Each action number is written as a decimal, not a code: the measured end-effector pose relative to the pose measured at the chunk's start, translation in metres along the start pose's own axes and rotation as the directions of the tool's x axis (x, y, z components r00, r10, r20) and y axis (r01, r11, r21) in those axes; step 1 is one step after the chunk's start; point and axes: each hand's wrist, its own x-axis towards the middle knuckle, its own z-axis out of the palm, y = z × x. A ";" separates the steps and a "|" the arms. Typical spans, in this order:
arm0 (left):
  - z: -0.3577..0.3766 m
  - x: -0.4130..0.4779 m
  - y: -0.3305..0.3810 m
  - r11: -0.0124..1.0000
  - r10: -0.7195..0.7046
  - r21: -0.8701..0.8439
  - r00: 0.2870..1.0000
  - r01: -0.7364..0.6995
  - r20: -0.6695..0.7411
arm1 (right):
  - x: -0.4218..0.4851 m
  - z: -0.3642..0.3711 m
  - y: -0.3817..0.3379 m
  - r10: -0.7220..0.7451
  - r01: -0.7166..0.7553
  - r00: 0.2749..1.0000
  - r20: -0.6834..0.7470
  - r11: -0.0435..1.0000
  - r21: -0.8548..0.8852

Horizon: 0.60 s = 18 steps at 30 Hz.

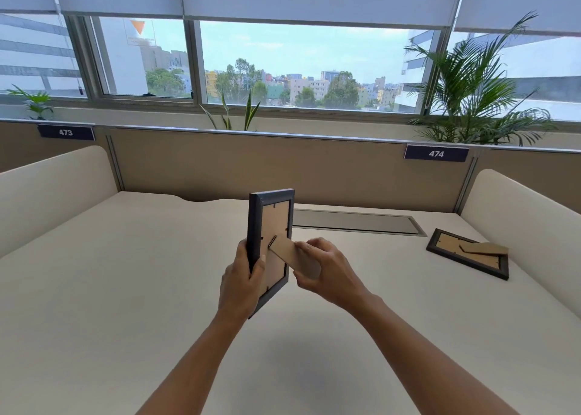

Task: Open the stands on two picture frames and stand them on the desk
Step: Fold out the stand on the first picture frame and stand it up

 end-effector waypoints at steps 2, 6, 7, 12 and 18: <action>0.000 -0.001 0.000 0.999 0.016 0.050 1.000 -0.016 0.003 | 0.001 0.000 0.001 0.002 -0.002 1.000 0.016 1.000 -0.013; 0.001 -0.004 -0.001 0.994 0.027 0.102 1.000 -0.026 -0.005 | 0.002 0.000 0.003 0.000 0.002 0.999 0.052 1.000 -0.031; 0.001 -0.005 -0.002 0.994 0.030 0.104 0.999 -0.029 -0.010 | 0.002 0.000 0.003 -0.001 0.003 0.998 0.059 0.999 -0.037; 0.002 -0.007 -0.006 0.991 0.031 0.130 0.999 -0.029 -0.015 | 0.002 0.001 0.005 0.009 -0.004 0.995 0.098 0.999 -0.053; 0.009 -0.006 -0.005 0.993 0.022 0.114 0.998 -0.016 -0.050 | 0.001 0.004 0.006 0.003 -0.002 0.997 0.072 1.000 -0.023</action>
